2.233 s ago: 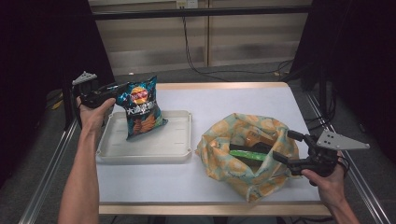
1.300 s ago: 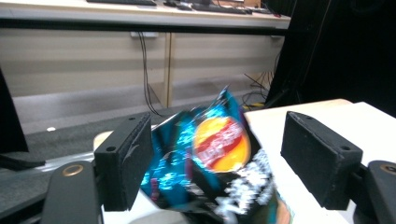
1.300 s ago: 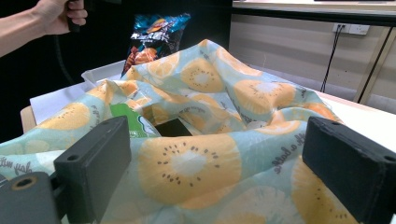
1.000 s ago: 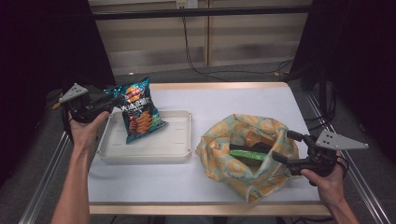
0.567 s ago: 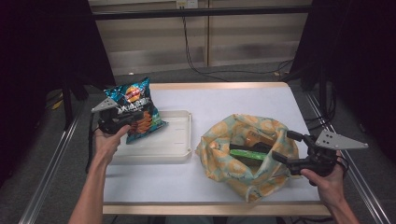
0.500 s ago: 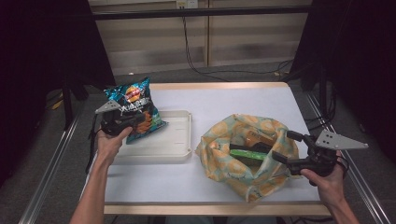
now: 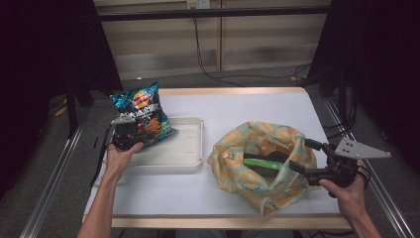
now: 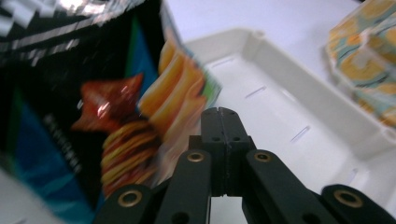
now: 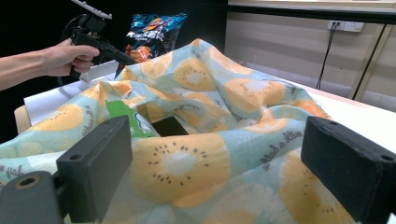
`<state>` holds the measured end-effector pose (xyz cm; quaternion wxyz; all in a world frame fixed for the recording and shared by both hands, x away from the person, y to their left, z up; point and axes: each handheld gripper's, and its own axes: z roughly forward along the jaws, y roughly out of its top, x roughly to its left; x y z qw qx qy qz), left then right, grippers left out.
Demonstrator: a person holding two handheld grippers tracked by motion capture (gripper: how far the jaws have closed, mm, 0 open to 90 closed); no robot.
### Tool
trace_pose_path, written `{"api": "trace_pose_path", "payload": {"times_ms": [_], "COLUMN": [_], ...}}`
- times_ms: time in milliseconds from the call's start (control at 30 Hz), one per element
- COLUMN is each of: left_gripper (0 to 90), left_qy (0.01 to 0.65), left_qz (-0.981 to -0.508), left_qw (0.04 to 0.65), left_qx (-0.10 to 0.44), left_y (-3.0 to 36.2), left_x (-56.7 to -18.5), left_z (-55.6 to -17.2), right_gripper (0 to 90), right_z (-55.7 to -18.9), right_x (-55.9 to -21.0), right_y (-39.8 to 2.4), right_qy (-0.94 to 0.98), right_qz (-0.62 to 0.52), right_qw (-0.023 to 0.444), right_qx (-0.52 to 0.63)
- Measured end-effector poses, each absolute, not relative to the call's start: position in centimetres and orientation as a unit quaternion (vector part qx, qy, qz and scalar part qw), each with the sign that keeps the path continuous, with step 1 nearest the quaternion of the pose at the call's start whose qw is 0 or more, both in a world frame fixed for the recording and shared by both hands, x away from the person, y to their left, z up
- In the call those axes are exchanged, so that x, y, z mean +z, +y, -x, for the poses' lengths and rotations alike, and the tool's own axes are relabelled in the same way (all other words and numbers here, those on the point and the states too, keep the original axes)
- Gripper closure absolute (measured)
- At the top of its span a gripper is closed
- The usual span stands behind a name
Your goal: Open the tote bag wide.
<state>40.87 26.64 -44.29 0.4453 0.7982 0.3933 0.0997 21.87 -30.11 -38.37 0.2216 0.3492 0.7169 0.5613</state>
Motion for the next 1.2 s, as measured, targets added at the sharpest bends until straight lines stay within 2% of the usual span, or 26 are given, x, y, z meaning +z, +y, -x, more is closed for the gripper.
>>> {"api": "trace_pose_path", "payload": {"times_ms": [100,200,567,1100,1200], "left_gripper": [90.0,90.0,90.0,90.0,87.7], "left_qy": [0.412,0.422,0.452,0.482,0.479], "left_qz": [-0.801,-0.795,-0.795,-0.779,-0.781], "left_qw": [0.423,0.426,0.39,0.388,0.387], "left_qx": [0.097,0.091,0.109,0.104,0.107], "left_y": [27.1,27.7,29.5,31.1,31.0], "left_x": [-45.0,-45.2,-45.3,-46.2,-46.2], "left_z": [-41.1,-41.5,-41.7,-41.9,-41.7], "right_gripper": [8.5,8.5,8.5,8.5,8.5], "right_z": [-21.8,-21.8,-21.8,-21.9,-21.9], "right_x": [-38.3,-38.3,-38.4,-38.5,-38.4], "right_y": [-30.2,-30.2,-30.2,-30.0,-30.0], "right_qy": [0.716,0.717,0.717,0.718,0.718], "right_qz": [-0.349,-0.349,-0.348,-0.35,-0.35], "right_qw": [0.22,0.221,0.22,0.22,0.221], "right_qx": [0.563,0.561,0.563,0.56,0.56]}}
